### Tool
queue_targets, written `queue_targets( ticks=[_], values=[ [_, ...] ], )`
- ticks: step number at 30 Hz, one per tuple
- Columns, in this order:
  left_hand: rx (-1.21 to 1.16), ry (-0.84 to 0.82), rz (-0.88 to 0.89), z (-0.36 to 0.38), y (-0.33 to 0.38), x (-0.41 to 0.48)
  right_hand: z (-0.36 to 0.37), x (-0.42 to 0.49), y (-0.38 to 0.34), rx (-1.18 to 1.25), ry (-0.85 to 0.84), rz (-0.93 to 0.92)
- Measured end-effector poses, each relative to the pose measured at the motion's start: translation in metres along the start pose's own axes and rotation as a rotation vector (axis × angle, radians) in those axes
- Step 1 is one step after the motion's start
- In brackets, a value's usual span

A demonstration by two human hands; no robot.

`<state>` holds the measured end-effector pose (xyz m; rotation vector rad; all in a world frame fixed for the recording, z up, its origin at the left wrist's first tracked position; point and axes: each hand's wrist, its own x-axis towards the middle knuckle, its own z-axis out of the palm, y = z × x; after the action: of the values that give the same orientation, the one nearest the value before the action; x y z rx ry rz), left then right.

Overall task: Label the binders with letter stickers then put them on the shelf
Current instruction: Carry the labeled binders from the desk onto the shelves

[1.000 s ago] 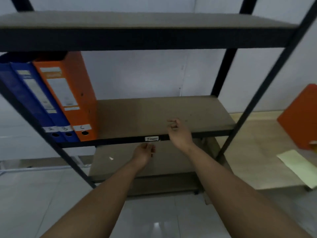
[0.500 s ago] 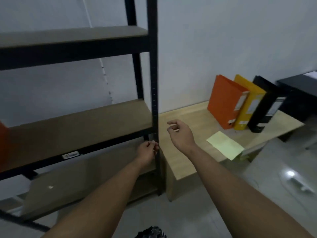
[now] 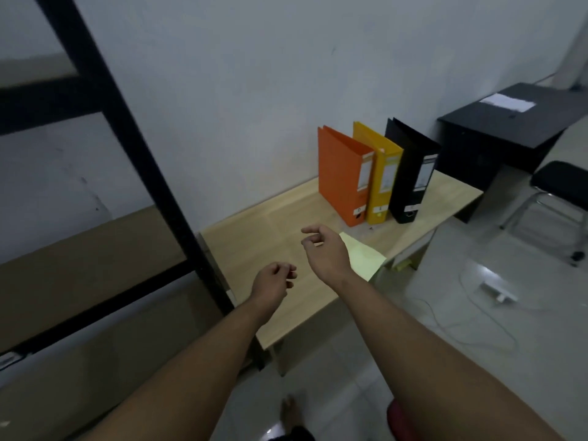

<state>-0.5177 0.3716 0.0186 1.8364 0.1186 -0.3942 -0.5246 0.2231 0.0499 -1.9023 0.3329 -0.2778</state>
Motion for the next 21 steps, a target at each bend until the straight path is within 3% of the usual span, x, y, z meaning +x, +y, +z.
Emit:
queue_targets(
  ticks=[12, 21],
  values=[
    [-0.094, -0.127, -0.049, 0.085, 0.060, 0.154, -0.050, 0.149, 0.035, -0.095, 0.118, 0.065],
    [-0.069, -0.199, -0.027, 0.092, 0.107, 0.262, -0.058, 0.262, 0.042, -0.124, 0.294, 0.208]
  ],
)
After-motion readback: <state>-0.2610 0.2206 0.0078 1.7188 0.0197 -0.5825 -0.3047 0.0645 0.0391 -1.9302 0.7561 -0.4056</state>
